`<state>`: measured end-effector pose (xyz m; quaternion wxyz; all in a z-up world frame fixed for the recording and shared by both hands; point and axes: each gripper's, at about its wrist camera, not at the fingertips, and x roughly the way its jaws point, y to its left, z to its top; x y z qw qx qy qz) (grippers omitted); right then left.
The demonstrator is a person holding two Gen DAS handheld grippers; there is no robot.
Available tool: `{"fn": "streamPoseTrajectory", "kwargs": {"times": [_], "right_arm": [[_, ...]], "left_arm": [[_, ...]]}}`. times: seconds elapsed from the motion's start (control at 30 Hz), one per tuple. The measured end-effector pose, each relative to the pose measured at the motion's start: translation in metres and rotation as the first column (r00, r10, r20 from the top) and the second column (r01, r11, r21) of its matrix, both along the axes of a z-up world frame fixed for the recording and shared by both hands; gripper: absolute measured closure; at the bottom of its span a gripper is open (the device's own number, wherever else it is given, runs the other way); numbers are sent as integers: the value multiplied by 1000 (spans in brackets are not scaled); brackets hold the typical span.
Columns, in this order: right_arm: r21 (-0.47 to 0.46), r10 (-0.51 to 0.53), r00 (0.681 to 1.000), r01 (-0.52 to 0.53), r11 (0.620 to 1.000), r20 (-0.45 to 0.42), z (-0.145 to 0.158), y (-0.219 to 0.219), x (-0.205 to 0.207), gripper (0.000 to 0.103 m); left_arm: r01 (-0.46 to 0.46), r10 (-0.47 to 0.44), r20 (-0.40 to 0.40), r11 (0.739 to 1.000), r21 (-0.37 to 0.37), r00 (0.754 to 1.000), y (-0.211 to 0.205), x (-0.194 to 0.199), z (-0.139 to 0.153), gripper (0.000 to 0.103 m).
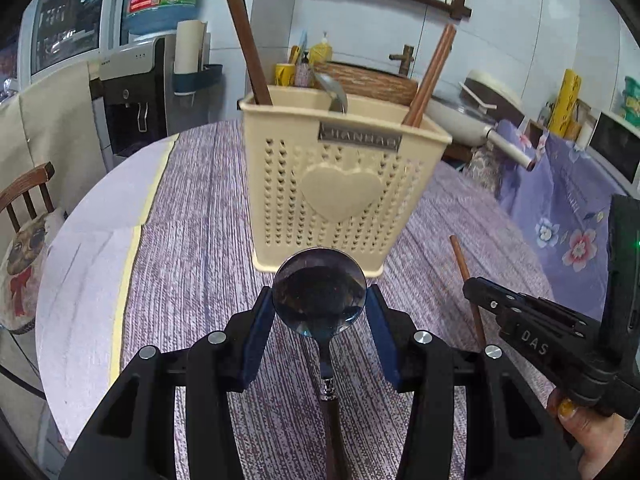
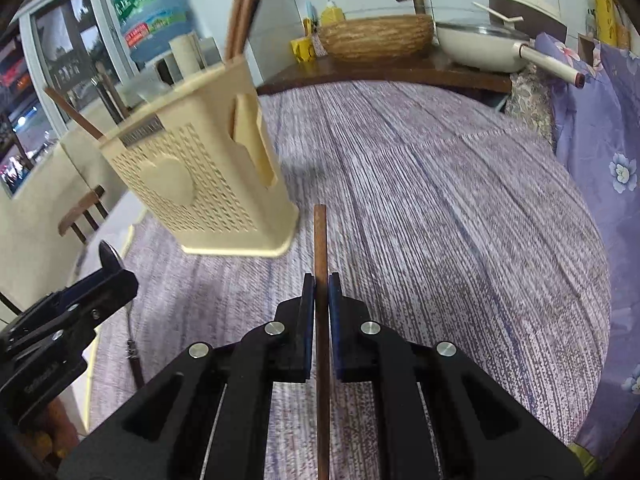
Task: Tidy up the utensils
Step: 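Lift the spoon and chopstick up toward the cream basket with both grippers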
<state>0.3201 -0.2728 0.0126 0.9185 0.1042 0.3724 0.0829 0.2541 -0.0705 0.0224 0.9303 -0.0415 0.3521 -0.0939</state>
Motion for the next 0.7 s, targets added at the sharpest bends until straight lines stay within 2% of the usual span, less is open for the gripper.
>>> {"fn": "streamPoseTrajectory", "kwargs": {"times": [0.17,0.27,0.7], "right_arm": [[54,38,997,-42,998,74,30,0,-11,95],[52,54,992,-60,997,113,46,2,-18,95],[55,108,975,-121,991,194,80,15,-40,95]], "left_arm": [[10,-8,38,999,-34,999,11,-5,17,56],[8,-5,57,999,-40,998,16,-7,25,56],[-4,8,93,999,-41,996,28,-14,37,56]]}}
